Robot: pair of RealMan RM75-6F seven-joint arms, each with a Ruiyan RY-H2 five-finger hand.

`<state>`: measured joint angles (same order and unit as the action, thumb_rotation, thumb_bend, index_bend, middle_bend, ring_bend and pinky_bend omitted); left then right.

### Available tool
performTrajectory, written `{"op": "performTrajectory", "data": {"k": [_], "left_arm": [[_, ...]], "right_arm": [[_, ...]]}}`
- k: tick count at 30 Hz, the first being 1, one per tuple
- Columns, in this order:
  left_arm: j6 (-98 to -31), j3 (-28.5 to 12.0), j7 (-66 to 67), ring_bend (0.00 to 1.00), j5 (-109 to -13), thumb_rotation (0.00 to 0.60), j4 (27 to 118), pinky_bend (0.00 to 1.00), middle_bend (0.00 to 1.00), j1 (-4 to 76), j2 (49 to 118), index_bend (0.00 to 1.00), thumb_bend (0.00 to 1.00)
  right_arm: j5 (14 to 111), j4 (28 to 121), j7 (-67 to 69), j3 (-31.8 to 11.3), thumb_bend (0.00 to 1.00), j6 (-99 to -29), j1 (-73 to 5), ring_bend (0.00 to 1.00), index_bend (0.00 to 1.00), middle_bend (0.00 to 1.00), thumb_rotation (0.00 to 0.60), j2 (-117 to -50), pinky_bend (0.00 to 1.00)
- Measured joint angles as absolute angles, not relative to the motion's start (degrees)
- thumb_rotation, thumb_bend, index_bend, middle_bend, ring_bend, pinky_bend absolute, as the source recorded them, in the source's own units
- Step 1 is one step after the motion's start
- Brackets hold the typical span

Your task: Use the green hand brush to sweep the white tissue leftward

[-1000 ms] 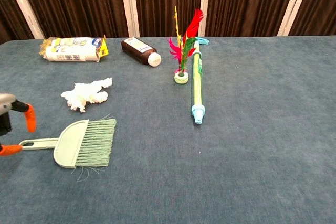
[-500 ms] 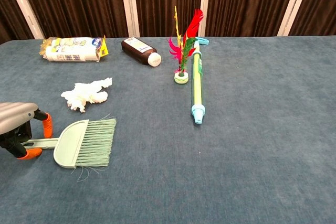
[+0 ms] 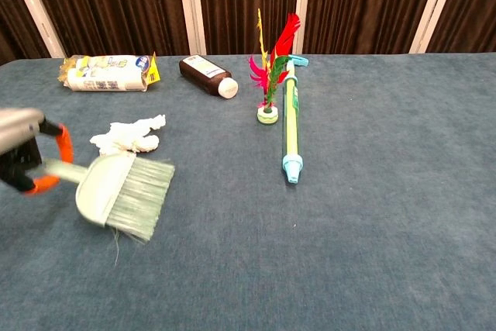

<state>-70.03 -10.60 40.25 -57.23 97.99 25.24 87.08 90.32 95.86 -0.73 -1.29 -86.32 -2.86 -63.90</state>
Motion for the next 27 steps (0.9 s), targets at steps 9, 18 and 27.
{"op": "performTrajectory", "data": {"k": [9, 18, 27], "left_arm": [[-67.5, -17.6, 46.5, 1.0, -50.8, 0.6, 99.0, 1.0, 1.0, 33.7, 85.6, 0.78, 0.73], [-62.4, -20.4, 52.6, 1.0, -39.4, 0.6, 87.2, 1.0, 1.0, 42.9, 91.3, 0.79, 0.73], [-61.4, -17.9, 54.7, 1.0, -32.9, 0.6, 80.0, 1.0, 1.0, 45.0, 93.3, 0.79, 0.73]], "right_arm": [[89.8, 95.6, -0.4, -1.4, 0.38, -85.8, -3.1, 0.0, 0.0, 0.0, 0.6, -63.9, 0.0], [89.1, 95.3, 0.7, -1.7, 0.38, -85.4, -3.2, 0.0, 0.0, 0.0, 0.6, -63.6, 0.0], [89.7, 95.5, 0.6, -1.5, 0.38, -86.0, -2.9, 0.0, 0.0, 0.0, 0.6, -63.5, 0.0]]}}
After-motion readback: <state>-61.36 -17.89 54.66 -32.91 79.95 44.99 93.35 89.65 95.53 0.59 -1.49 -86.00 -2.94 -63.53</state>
